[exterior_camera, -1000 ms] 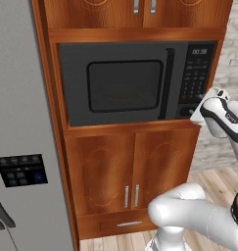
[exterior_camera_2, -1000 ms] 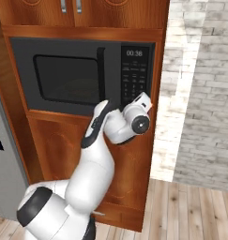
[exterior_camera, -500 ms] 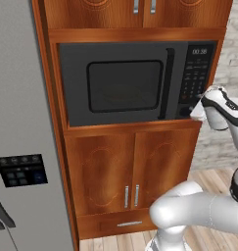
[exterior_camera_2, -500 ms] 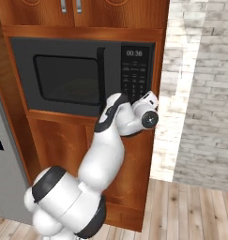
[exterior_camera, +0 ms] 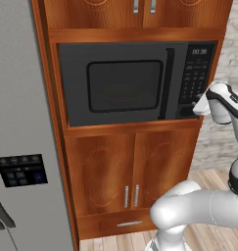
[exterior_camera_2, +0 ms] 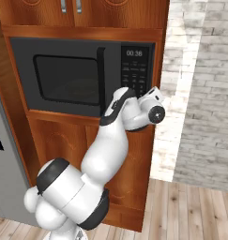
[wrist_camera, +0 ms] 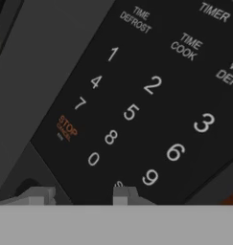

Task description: Remove the orange from the bowl and place it on the small plate. Then place the bowl with only the shrimp in the microwave, close the door, and press the start button to microwave the shrimp.

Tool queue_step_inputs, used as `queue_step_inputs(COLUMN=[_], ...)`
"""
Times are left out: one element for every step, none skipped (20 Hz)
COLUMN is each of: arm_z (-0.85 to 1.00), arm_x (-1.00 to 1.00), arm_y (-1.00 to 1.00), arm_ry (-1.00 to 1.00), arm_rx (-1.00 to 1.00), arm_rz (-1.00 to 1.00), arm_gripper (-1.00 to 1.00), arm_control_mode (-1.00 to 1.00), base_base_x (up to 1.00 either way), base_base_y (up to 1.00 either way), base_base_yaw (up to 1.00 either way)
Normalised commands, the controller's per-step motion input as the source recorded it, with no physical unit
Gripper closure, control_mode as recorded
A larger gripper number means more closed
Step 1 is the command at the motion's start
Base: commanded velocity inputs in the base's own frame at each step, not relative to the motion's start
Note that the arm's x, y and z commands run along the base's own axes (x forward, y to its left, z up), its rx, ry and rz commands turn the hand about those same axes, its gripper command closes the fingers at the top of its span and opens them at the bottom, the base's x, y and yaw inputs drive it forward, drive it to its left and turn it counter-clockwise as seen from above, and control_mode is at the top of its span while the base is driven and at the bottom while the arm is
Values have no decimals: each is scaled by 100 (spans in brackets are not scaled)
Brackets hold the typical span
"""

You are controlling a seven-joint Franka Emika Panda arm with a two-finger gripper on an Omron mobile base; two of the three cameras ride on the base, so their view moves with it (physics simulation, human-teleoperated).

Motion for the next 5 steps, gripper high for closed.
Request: queue_step_inputs(arm_z=[-16,-14,-9,-2,0], arm_x=[36,29,16,6,0], arm_y=[0,0,0,0,0], arm_ry=[0,0,3,4,1], arm_rx=[1,1,0,0,0], arm_rz=[1,1,0,0,0], arm_gripper=[-100,-100,-100,-100,-100], arm_control_mode=[-100,-100,-100,-100,-100], base_base_x=[0,0,0,0,0], base_base_y=[0,0,0,0,0], base_base_yaw=[0,0,0,0,0])
